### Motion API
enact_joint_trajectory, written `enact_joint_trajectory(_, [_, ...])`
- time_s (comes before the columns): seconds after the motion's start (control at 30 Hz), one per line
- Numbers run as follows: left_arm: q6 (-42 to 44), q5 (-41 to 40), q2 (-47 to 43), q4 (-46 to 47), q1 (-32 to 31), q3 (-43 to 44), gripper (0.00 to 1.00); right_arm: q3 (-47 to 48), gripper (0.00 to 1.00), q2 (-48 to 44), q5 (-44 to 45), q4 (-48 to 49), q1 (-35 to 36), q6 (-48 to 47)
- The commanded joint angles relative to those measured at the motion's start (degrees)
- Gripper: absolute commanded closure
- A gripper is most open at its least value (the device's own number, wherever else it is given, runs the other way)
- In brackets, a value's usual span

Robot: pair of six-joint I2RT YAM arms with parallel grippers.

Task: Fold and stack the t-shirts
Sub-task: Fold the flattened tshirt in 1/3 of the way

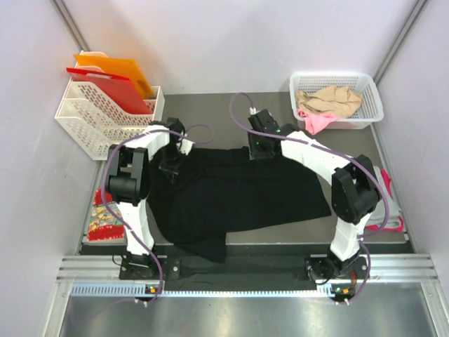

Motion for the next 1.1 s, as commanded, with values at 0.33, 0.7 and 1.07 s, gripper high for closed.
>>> enact_joint_trajectory(0.33, [-0.05, 12.9, -19.87, 3.85, -6.08, -3.93, 1.0, -1.99, 0.66, 6.66, -4.76, 2.75, -12.7, 3.43])
enact_joint_trajectory(0.7, [2.68, 1.04, -17.85, 9.82, -9.95, -13.52, 0.51, 2.42, 0.66, 12.74, -7.66, 1.87, -13.84, 3.25])
enact_joint_trajectory(1.07, [5.06, -9.51, -15.67, 17.73, -10.22, -14.57, 0.36, -0.75, 0.66, 10.63, -7.92, 2.49, -13.84, 2.55])
